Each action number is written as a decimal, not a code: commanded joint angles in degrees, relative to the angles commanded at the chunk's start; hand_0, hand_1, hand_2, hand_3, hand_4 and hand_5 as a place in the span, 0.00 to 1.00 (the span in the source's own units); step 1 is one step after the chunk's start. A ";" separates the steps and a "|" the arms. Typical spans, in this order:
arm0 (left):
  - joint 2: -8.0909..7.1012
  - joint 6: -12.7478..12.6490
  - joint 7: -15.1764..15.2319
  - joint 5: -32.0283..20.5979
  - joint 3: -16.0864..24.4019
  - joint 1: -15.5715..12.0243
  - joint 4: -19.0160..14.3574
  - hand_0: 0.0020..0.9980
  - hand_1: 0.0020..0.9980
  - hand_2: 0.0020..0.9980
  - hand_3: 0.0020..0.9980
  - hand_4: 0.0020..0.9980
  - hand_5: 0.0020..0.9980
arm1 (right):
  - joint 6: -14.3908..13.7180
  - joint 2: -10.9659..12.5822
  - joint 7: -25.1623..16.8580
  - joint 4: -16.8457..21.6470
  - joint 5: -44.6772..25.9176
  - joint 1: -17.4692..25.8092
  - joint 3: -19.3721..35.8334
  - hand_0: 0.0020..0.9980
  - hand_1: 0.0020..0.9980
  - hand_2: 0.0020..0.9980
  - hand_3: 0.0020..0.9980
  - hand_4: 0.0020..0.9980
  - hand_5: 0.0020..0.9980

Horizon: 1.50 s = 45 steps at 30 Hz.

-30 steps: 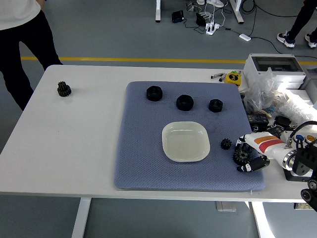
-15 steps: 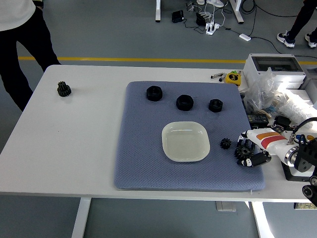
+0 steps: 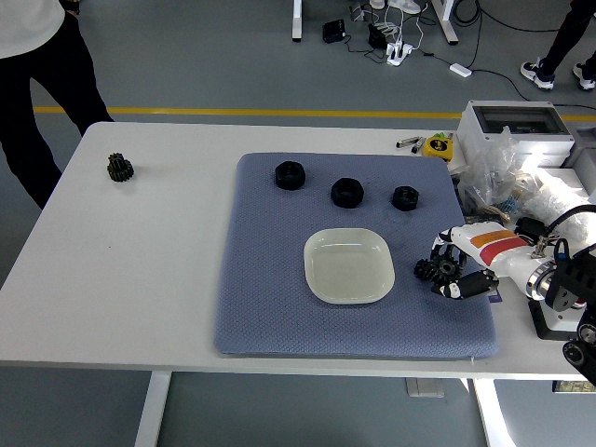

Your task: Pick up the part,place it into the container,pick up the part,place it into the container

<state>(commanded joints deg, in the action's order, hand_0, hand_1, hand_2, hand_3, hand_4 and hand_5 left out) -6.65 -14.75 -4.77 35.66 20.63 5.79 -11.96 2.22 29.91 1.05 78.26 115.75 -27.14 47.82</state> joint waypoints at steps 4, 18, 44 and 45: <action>-0.05 0.00 -0.02 0.00 0.02 -0.04 0.01 0.65 0.65 0.62 0.56 0.59 0.50 | 0.41 -0.63 0.36 1.90 0.38 -2.79 -1.78 0.20 0.37 0.44 0.51 0.81 0.24; -0.38 -0.06 -0.16 -0.12 0.15 -0.16 -0.04 0.65 0.66 0.62 0.56 0.60 0.50 | 0.02 -8.03 0.17 -0.99 -1.97 -16.16 -14.84 0.20 0.37 0.44 0.51 0.80 0.24; -0.60 0.11 -0.63 1.06 0.82 -0.30 -0.19 0.66 0.66 0.62 0.56 0.60 0.50 | 0.36 -17.29 -1.63 -19.01 0.58 -23.35 -24.55 0.24 0.47 0.67 0.77 1.00 0.47; -0.61 0.13 -0.66 1.16 0.87 -0.32 -0.19 0.66 0.66 0.62 0.56 0.60 0.50 | 0.47 -17.25 -1.75 -19.02 0.81 -23.28 -24.61 0.24 0.47 0.67 0.77 1.00 0.47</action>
<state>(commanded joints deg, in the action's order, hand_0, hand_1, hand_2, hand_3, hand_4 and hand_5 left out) -7.26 -14.62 -5.43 36.82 21.50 5.47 -12.16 2.69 12.66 -0.70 59.24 116.56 -50.42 23.21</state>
